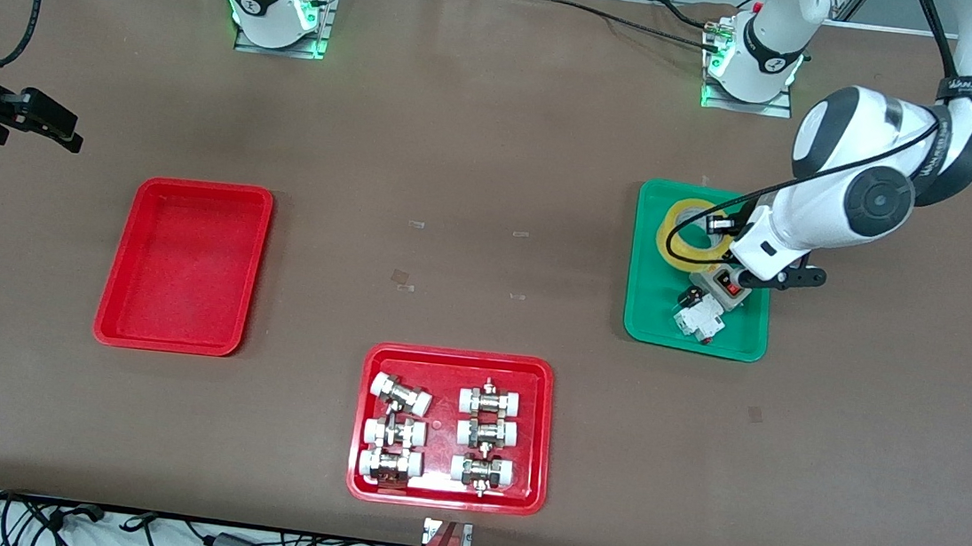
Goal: Left arm passes tape to right arm into tray
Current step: 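Lift the tape with the left gripper while the right gripper approaches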
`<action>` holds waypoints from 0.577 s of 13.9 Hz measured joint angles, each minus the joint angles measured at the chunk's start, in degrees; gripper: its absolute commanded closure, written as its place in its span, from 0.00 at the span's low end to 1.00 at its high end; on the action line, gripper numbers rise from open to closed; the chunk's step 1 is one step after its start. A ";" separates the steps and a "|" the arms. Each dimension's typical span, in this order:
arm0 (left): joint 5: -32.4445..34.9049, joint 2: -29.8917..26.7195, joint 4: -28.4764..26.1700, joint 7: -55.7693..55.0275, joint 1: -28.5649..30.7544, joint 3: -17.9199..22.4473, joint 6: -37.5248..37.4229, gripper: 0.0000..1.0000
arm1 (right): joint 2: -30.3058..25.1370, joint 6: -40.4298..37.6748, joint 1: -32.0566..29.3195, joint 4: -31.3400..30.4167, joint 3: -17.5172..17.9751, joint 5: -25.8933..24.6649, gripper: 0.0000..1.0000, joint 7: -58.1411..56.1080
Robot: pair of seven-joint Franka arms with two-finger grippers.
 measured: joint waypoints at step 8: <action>-18.52 8.55 19.15 -17.29 -11.45 -2.74 3.64 0.98 | 4.55 -0.51 1.28 0.62 0.51 2.93 0.00 -0.53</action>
